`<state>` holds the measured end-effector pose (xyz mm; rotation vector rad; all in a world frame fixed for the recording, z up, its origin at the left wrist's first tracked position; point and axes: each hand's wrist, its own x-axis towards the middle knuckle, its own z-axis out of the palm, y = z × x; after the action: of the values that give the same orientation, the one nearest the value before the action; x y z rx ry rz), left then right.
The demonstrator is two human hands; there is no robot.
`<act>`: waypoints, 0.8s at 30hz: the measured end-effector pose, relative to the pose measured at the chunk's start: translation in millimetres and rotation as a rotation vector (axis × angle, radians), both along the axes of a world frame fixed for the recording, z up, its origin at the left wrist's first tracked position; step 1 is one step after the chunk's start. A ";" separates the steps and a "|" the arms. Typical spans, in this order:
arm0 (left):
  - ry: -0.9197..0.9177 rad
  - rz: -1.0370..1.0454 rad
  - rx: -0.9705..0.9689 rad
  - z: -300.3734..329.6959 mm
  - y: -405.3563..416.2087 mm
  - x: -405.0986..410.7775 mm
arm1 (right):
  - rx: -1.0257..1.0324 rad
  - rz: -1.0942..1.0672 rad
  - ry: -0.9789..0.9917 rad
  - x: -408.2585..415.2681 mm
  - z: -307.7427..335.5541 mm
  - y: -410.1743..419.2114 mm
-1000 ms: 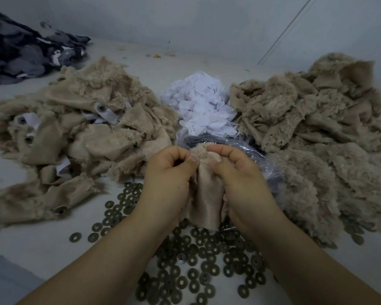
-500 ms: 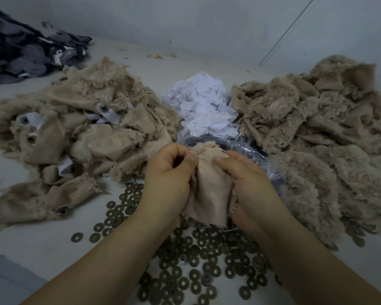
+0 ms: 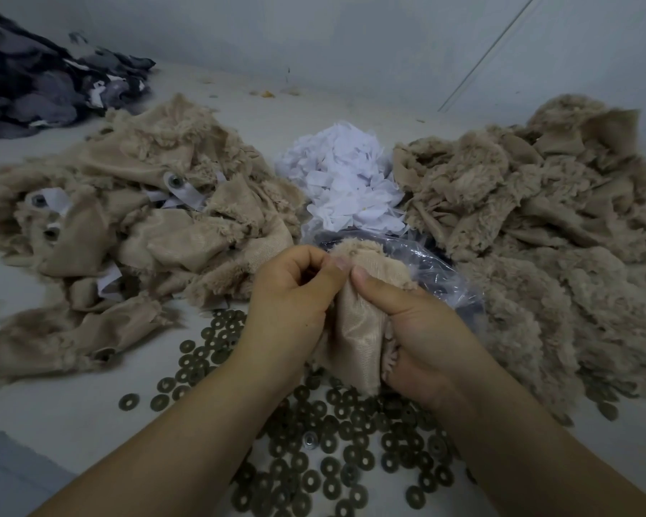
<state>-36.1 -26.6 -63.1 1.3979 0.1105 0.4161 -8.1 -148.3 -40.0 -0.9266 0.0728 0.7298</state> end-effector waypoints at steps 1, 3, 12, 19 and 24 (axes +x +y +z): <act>-0.002 -0.008 0.006 -0.3 0.1 -0.2 | 0.011 0.011 0.011 0.1 -0.4 -0.1; -0.004 -0.026 -0.014 0.4 0.1 -0.6 | 0.027 0.035 0.041 0.9 -1.3 -0.3; 0.020 -0.080 -0.293 11.9 -4.7 -3.6 | 0.020 0.101 0.035 4.4 -2.9 -3.9; 0.049 -0.051 -0.218 14.3 -1.8 -4.1 | 0.040 0.099 -0.008 5.3 -4.6 -3.6; 0.082 -0.067 -0.260 14.3 -5.4 -5.2 | 0.044 0.085 0.055 5.4 -4.4 -3.7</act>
<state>-41.3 -32.0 -48.8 1.1589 0.1782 0.2779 -2.7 -152.0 -44.4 -0.8721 0.0660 0.8322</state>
